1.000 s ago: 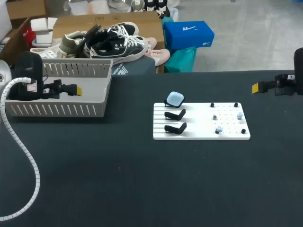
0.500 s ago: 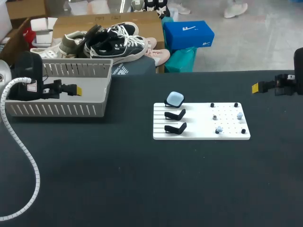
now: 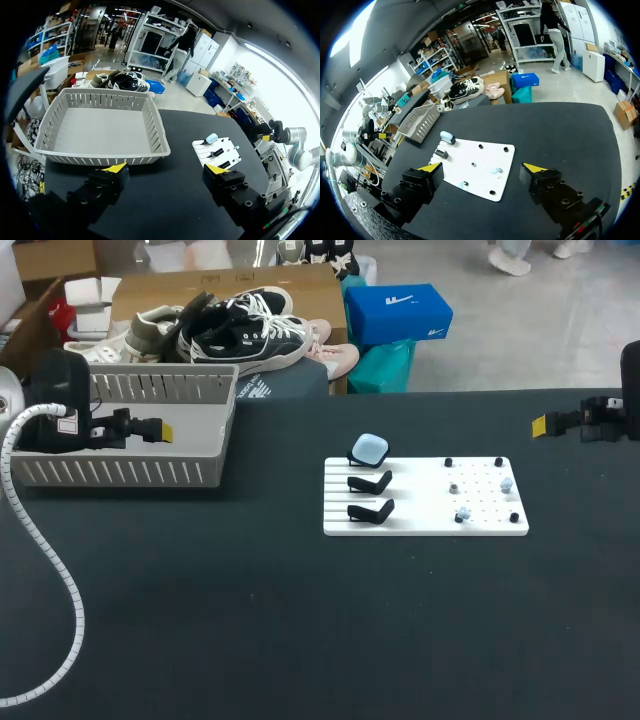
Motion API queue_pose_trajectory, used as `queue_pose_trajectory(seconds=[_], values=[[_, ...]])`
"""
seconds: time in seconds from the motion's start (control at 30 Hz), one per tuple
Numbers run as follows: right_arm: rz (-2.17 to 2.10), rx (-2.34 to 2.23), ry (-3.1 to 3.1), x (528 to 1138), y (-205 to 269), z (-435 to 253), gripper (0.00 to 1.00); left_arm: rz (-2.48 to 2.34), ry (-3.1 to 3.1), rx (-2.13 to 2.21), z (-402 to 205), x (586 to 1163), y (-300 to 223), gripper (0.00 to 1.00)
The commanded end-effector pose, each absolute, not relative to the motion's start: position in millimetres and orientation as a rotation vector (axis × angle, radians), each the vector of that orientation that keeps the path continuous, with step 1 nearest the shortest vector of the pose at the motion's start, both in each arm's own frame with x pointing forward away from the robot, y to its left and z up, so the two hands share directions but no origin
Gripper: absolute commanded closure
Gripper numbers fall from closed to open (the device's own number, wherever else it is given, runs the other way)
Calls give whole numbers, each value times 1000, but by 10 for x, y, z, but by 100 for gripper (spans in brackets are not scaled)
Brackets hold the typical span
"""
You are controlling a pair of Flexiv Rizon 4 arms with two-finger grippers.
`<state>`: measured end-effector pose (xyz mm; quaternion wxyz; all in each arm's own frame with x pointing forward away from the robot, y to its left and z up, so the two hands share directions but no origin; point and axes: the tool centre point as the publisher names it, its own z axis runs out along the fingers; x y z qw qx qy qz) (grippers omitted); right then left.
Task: Pick up each earbud case from the left stands, insert the matching earbuds, close the lid, and place the case in the box.
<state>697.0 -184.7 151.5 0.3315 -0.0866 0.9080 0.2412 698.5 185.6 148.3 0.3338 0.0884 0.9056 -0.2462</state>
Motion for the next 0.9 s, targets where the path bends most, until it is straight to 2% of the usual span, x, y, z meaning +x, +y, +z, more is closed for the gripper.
queue_pose_trajectory(seconds=[0.03, 0.9], values=[[634, -230, 2372, 6985, -1852, 1504, 0, -637, 2371, 230, 1494, 6995, 1848, 0], [634, -230, 2372, 6985, -1852, 1504, 0, -650, 2322, 339, 1536, 7078, 1784, 0]])
